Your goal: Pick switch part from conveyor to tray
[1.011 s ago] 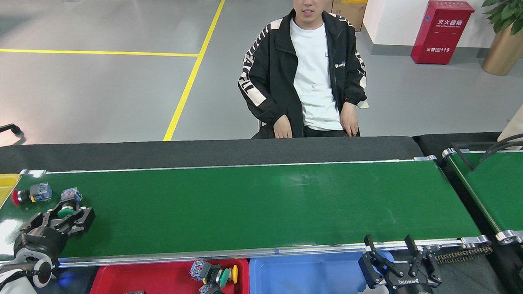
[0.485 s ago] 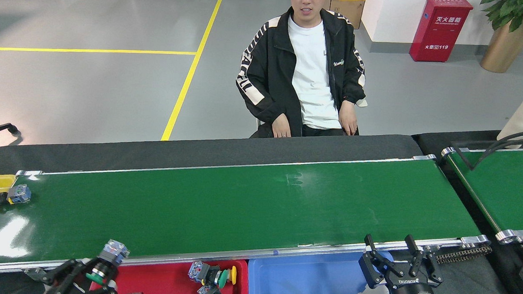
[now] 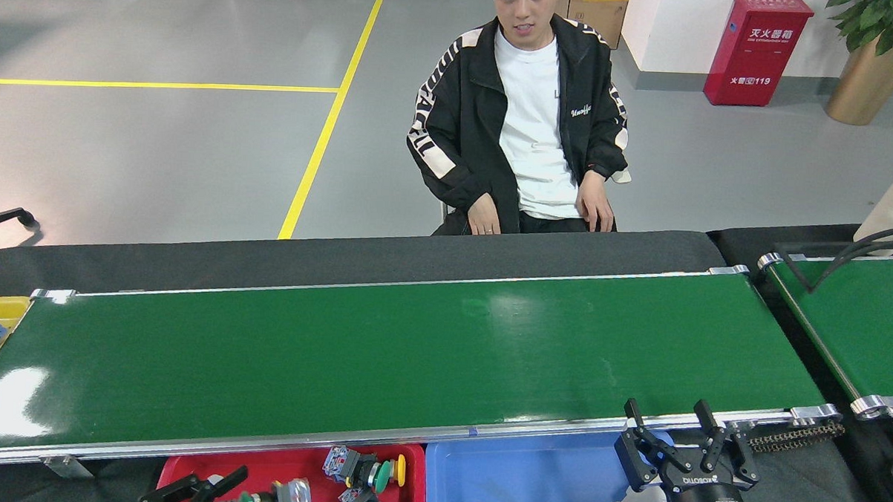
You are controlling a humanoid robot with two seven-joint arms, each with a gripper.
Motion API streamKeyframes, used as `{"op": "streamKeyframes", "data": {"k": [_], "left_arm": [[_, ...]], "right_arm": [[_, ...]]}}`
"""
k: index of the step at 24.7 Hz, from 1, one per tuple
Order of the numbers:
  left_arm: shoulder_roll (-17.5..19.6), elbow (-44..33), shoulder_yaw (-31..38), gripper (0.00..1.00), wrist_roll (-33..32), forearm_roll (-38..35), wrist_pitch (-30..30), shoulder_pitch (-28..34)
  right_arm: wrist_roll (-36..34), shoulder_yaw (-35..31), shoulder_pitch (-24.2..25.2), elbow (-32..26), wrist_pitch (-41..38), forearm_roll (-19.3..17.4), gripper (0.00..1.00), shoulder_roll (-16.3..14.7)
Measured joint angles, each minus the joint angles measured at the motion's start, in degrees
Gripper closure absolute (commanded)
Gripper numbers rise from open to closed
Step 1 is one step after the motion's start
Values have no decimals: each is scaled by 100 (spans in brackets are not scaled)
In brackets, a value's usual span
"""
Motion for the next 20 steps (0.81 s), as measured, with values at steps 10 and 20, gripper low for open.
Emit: {"op": "streamKeyframes", "data": {"k": [10,20], "left_arm": [[-1423,124,2524,0,19,87,0,-41],[-1229,698,2482,0,20,-195,148,-306]], "right_arm": [[0,14,-13,-308,34,42,1,68],[-28,468,167,-414,164,188,1,269]]}}
